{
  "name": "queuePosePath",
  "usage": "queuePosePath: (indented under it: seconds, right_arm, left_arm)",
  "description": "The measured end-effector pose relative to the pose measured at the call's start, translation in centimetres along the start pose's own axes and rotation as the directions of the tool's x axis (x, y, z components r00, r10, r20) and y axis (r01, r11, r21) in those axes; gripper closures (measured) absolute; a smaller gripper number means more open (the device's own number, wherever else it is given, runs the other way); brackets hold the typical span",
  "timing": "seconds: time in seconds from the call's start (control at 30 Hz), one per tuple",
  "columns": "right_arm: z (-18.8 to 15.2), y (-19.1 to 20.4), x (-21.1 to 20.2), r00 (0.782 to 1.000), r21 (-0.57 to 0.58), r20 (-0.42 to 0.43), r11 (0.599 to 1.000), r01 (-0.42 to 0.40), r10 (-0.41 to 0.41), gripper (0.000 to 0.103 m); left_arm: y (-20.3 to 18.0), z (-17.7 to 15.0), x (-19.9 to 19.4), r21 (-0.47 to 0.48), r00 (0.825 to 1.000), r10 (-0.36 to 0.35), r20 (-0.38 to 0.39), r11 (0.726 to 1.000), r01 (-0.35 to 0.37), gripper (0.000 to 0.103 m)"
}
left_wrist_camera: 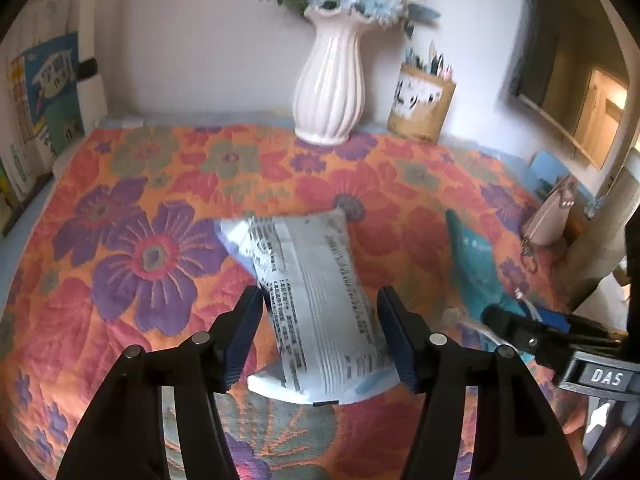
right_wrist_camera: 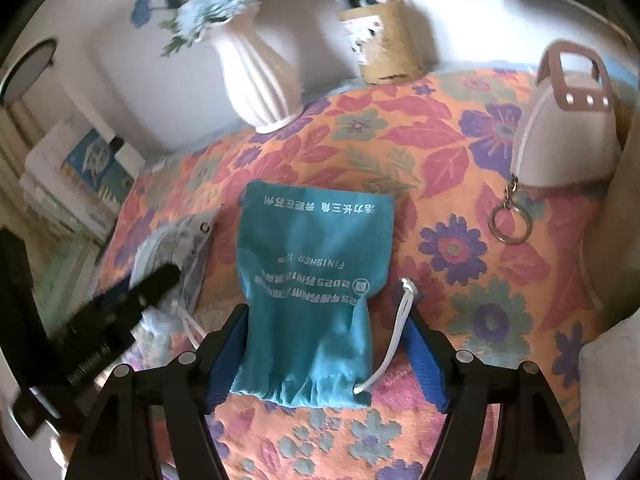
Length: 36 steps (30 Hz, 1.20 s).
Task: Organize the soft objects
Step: 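Carry the plastic packet and teal pouch with both tools to the bowl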
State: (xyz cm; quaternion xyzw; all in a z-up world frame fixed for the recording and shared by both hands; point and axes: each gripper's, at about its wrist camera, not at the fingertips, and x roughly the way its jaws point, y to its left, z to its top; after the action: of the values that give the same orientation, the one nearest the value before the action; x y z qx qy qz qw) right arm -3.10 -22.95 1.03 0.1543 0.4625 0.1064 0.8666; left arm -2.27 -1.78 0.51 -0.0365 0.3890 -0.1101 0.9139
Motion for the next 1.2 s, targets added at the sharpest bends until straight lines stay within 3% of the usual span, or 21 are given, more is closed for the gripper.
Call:
queuePosePath:
  seconds: [0.1, 0.2, 0.27, 0.3, 0.37, 0.4, 0.47, 0.53, 0.63, 0.97, 1.2]
  right_arm:
    - [0.0, 1.3, 0.5, 0.999, -0.027, 0.002, 0.999, 0.039, -0.039, 0.018]
    - [-0.6, 3.4, 1.4, 0.988, -0.122, 0.020, 0.980, 0.156, -0.155, 0.016]
    - [-0.9, 4.2, 1.5, 0.980, -0.160, 0.029, 0.967, 0.200, -0.198, 0.033]
    - [-1.0, 4.3, 1.5, 0.981, -0.170, 0.031, 0.967, 0.192, -0.189, 0.038]
    - [-1.1, 4.3, 1.2, 0.983, -0.173, 0.042, 0.968, 0.183, -0.178, 0.052]
    - [-1.1, 4.1, 1.0, 0.985, -0.163, 0.044, 0.972, 0.171, -0.166, 0.056]
    - [-1.2, 3.2, 0.1, 0.992, -0.110, 0.047, 0.987, 0.118, -0.113, 0.075]
    - [-1.2, 2.3, -1.1, 0.998, -0.064, 0.053, 0.997, 0.049, -0.046, 0.076]
    - [-1.4, 1.7, -3.8, 0.996, -0.043, 0.093, 0.999, -0.006, 0.010, 0.076]
    - [-2.6, -1.2, -13.9, 0.965, -0.029, 0.262, 0.999, 0.013, -0.005, 0.076]
    - [-3.9, -5.9, -17.7, 0.950, 0.063, 0.310, 0.997, 0.032, -0.050, 0.076]
  left_arm:
    - [-0.1, 0.0, 0.4, 0.006, 1.000, 0.010, -0.021, 1.000, -0.010, 0.045]
    - [-0.1, -0.2, 0.9, 0.003, 0.999, 0.027, -0.046, 1.000, -0.027, 0.039]
    - [0.1, -0.1, 1.4, -0.014, 0.997, 0.017, -0.069, 1.000, -0.019, 0.036]
    - [0.2, -0.1, 1.4, -0.015, 0.998, 0.017, -0.068, 1.000, -0.018, 0.038]
    - [-0.3, -0.3, 1.1, 0.013, 0.998, 0.002, -0.056, 1.000, -0.001, 0.053]
    - [-0.8, -0.3, 0.9, 0.041, 0.999, 0.010, -0.049, 0.999, -0.008, 0.054]
    - [-1.8, -0.5, 0.8, 0.091, 0.998, 0.019, -0.053, 0.996, -0.014, 0.055]
    - [-2.9, -0.6, 0.2, 0.128, 0.999, 0.008, -0.041, 0.992, -0.003, 0.056]
    - [-4.2, -0.6, -1.6, 0.106, 0.994, -0.106, -0.013, 0.989, 0.106, 0.056]
    - [-11.6, -0.1, -6.5, 0.175, 0.948, -0.319, 0.012, 0.934, 0.312, 0.056]
    - [-17.6, -0.9, -8.5, 0.280, 0.916, -0.399, -0.038, 0.876, 0.393, 0.056]
